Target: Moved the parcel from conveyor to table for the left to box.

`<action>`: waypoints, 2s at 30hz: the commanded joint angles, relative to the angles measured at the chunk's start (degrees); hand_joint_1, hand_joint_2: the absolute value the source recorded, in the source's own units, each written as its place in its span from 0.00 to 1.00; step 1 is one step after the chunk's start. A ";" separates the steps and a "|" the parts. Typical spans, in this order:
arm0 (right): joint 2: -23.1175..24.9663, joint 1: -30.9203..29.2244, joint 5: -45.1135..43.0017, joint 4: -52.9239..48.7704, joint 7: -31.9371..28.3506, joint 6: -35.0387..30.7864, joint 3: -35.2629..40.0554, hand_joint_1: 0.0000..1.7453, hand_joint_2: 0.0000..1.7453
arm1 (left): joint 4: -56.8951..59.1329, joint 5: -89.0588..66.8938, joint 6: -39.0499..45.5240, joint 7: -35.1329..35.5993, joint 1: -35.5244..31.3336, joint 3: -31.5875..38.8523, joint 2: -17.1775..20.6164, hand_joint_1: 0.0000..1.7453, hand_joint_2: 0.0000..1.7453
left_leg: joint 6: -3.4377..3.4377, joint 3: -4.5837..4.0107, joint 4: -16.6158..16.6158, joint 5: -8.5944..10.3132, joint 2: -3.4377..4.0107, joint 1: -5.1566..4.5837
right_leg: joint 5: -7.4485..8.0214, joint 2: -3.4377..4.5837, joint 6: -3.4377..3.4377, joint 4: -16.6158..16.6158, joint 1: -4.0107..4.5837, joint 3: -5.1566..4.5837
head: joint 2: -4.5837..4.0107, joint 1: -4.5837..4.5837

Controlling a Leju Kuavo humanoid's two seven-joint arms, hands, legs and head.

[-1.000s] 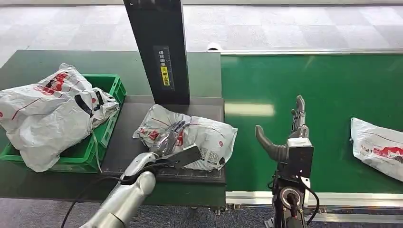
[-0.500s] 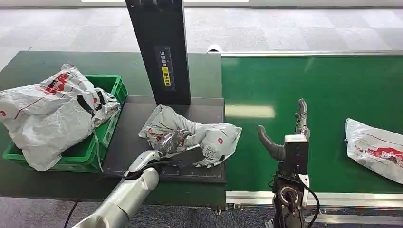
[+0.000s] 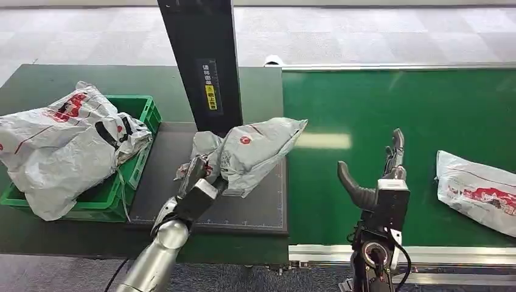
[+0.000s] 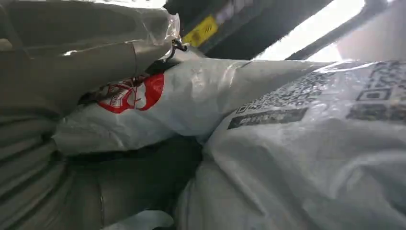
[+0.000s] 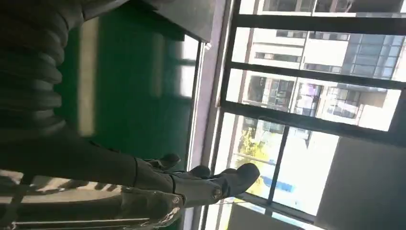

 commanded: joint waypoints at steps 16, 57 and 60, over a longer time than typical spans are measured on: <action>-0.78 -2.26 -3.36 5.63 -1.51 1.40 3.20 0.00 1.00 | -42.76 -12.04 30.15 -6.83 10.76 6.28 2.74 1.00 1.00 | 0.01 0.00 0.01 -0.06 0.11 0.05 | -0.04 0.13 -0.04 -0.01 0.06 0.01 | -0.02 0.00; -0.53 2.14 -0.83 0.57 -0.02 8.54 1.19 0.00 1.00 | 3.58 -37.40 6.69 34.46 -0.73 22.86 8.03 1.00 1.00 | 0.00 0.29 -0.15 -0.02 0.07 0.01 | -0.02 0.13 -0.10 -0.10 0.03 0.19 | -0.02 0.02; -0.19 2.93 -0.76 -0.82 0.20 9.01 0.92 0.00 1.00 | 2.17 -38.15 15.01 34.15 -1.25 24.10 7.91 1.00 1.00 | 0.00 0.30 -0.13 -0.04 0.09 0.02 | -0.03 0.13 -0.11 -0.08 0.03 0.20 | 0.00 0.00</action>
